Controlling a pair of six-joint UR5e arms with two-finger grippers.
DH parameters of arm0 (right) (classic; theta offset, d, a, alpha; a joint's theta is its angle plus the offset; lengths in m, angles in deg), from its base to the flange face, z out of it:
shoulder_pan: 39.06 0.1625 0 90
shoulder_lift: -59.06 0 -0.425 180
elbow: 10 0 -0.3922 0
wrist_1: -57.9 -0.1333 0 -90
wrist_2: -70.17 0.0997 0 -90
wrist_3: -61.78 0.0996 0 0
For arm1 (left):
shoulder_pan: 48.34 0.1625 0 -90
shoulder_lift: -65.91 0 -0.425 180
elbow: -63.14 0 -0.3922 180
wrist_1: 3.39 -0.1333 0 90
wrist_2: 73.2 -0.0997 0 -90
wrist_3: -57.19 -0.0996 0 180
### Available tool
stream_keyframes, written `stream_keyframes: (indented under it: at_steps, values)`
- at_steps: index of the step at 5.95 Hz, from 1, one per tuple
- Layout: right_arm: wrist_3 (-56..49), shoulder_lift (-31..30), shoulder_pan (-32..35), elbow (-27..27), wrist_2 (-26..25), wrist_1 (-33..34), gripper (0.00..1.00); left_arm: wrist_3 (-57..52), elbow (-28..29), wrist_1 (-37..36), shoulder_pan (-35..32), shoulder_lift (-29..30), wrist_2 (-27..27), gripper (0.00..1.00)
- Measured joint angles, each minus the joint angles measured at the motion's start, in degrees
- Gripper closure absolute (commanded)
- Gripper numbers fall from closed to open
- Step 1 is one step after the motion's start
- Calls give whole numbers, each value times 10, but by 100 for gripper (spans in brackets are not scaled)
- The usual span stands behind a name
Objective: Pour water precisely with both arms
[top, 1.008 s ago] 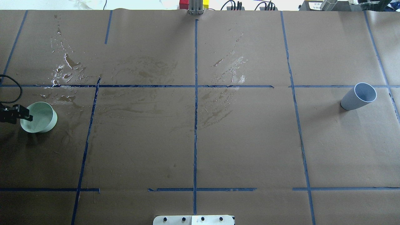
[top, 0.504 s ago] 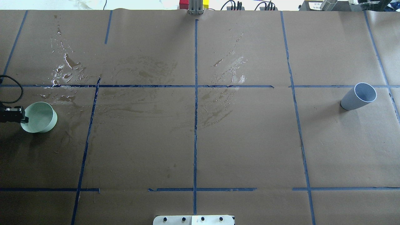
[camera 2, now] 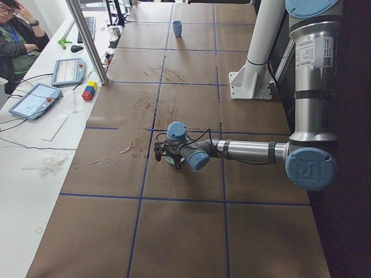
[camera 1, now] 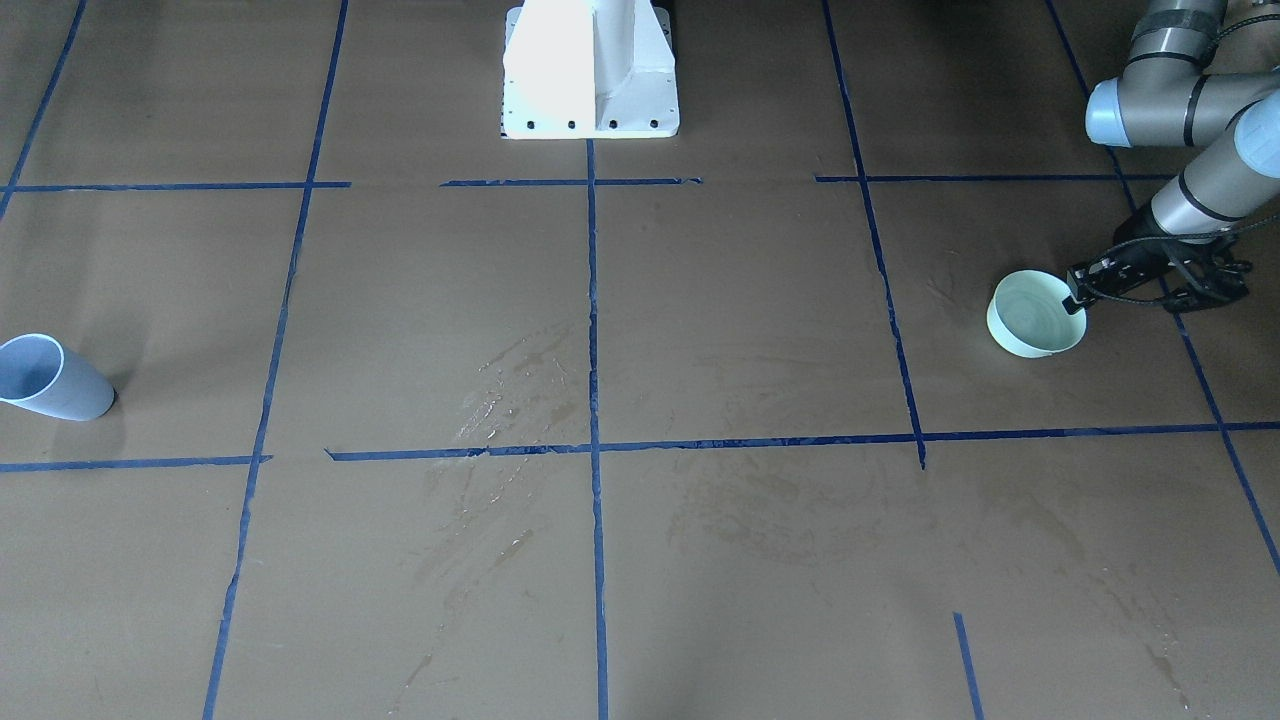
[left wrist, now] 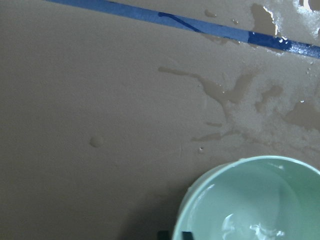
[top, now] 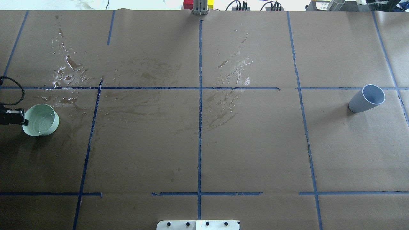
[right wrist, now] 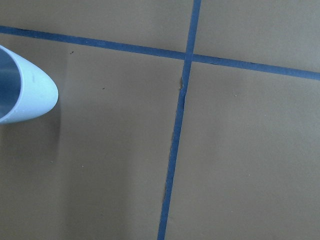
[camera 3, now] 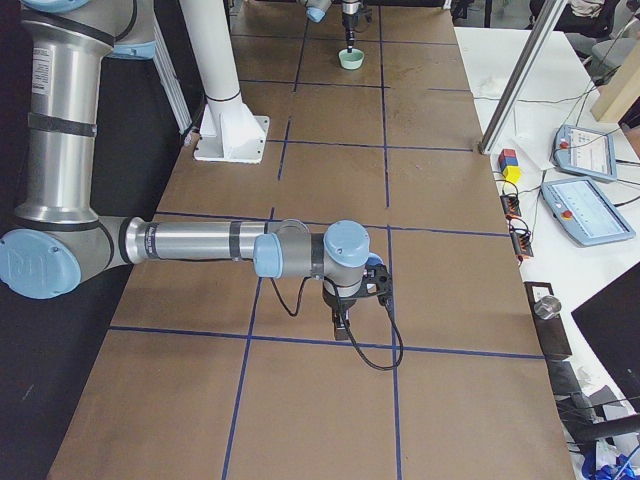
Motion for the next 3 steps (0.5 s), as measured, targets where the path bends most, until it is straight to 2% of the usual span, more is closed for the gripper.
stream_keyframes:
  at_steps: [2,3]
  values:
    - [1,0,0,0,0,-1,0,24,-11,-6,0,24,4,100]
    - [1,-1,0,0,0,0,0,51,-14,-11,4,58,6,100]
